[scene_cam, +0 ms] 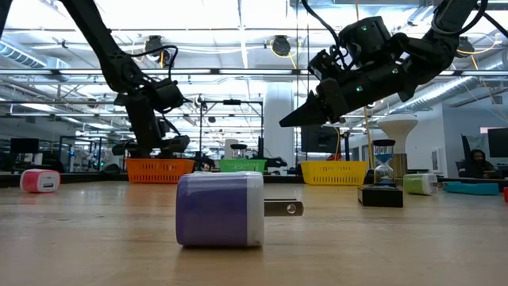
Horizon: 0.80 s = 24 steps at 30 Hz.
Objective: Pick & Place Office items
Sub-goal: Put the white digital clock into the orange bin, then put the pink charger adapter into the yellow bin
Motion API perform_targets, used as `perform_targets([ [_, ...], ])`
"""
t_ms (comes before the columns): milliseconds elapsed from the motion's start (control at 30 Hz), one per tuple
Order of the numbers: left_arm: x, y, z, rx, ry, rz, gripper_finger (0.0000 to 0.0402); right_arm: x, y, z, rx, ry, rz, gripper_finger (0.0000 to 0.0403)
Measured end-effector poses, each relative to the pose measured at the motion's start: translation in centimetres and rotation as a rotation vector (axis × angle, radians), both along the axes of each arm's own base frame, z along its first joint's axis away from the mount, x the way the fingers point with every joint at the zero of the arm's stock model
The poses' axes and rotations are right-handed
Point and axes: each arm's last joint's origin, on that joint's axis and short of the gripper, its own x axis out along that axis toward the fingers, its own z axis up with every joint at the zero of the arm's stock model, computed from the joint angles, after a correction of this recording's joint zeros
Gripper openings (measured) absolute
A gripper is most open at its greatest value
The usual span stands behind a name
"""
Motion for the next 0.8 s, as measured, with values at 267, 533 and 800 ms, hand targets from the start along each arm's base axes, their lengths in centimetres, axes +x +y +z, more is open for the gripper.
perform_targets([
  [267,0.4,-0.5,0.4,0.012,0.007,-0.021,0.0203,0.0,0.0,0.0,0.000,0.000,0.000,0.0000],
  [533,-0.2,-1.3,3.0,0.068,0.006,-0.063,0.0236,0.0,0.0,0.0,0.000,0.000,0.000,0.0000],
  [800,1.0,-4.2,5.4,0.177,0.056,-0.237,0.0162,0.0,0.0,0.0,0.000,0.000,0.000,0.0000],
])
